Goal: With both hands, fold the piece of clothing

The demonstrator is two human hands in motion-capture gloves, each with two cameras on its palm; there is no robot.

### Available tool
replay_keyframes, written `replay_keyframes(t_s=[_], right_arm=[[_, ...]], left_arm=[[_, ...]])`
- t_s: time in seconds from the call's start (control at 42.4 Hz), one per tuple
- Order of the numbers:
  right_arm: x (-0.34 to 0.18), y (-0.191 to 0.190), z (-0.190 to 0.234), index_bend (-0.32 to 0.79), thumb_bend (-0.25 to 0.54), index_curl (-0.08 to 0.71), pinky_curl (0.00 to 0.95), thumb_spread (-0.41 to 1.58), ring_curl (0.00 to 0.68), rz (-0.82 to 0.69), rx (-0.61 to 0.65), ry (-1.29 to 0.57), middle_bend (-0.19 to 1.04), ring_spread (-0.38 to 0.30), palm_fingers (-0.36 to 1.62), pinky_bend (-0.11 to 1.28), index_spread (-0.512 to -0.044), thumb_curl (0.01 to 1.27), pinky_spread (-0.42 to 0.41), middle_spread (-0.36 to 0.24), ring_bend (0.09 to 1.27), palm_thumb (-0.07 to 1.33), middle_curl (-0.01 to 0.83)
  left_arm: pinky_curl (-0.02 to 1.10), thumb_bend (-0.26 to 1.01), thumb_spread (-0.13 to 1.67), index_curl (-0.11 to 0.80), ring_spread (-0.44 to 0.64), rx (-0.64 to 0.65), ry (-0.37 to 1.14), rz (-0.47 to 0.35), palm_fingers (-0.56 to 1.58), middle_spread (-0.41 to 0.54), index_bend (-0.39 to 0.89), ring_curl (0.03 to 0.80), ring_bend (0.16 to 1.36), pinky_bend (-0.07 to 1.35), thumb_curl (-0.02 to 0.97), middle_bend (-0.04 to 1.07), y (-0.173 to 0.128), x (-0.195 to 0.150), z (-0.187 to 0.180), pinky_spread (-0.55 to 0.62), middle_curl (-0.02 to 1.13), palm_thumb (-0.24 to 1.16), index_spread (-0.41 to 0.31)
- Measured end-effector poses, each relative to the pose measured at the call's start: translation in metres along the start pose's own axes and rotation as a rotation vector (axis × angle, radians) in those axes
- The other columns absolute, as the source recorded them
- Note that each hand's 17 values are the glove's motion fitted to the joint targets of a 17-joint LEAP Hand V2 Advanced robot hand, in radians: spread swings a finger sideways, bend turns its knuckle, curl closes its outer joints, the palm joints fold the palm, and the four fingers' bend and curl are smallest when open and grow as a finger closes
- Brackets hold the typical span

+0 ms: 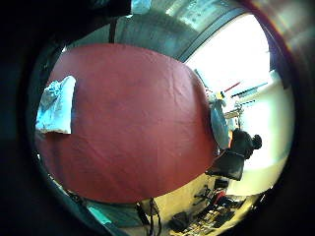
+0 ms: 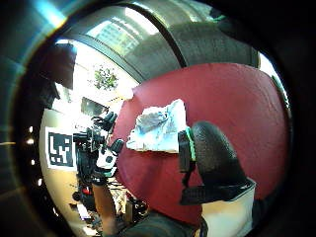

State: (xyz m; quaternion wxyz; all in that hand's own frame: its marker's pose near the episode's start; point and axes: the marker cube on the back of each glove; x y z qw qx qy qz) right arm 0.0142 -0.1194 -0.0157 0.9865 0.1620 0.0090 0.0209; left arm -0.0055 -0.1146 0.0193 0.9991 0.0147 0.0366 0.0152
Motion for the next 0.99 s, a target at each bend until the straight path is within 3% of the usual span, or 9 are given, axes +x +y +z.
replay_keyframes(t_s=[0.047,0.141,0.59,0.99], right_arm=[[-0.005,0.013,0.002,0.20,-0.014,0.409,0.361,1.26,0.267,-0.009,-0.097,-0.038,0.15,0.153,0.19,0.56,-0.394,0.36,0.286,0.000,0.18,0.57,0.238],[-0.003,0.016,0.001,0.21,-0.013,0.412,0.360,1.25,0.265,0.001,-0.130,-0.028,0.15,0.153,0.19,0.56,-0.395,0.37,0.286,-0.001,0.18,0.58,0.236],[-0.003,0.010,0.005,0.21,-0.016,0.417,0.357,1.23,0.250,-0.016,-0.119,-0.037,0.15,0.165,0.18,0.56,-0.395,0.38,0.287,-0.032,0.18,0.60,0.234],[-0.009,0.015,0.004,0.22,-0.016,0.418,0.356,1.21,0.245,-0.013,-0.108,-0.050,0.15,0.169,0.18,0.56,-0.395,0.38,0.289,-0.019,0.18,0.62,0.230]], left_arm=[[0.39,-0.01,1.31,0.291,0.07,-0.006,-0.003,-0.001,0.44,-0.102,0.13,0.338,0.57,0.31,0.300,0.20,-0.001,-0.001,0.001,0.32,0.44,0.40,-0.128],[0.39,-0.01,1.31,0.291,0.07,-0.019,-0.018,-0.011,0.44,-0.102,0.13,0.338,0.57,0.31,0.300,0.20,0.005,-0.002,-0.007,0.32,0.44,0.40,-0.128],[0.40,-0.01,1.31,0.291,0.07,0.024,-0.019,0.007,0.44,-0.102,0.13,0.337,0.57,0.31,0.301,0.20,-0.003,0.002,-0.009,0.32,0.44,0.40,-0.128],[0.40,-0.01,1.30,0.291,0.07,0.010,-0.038,-0.005,0.44,-0.102,0.13,0.337,0.57,0.31,0.298,0.20,0.005,0.001,-0.010,0.32,0.44,0.40,-0.128]])
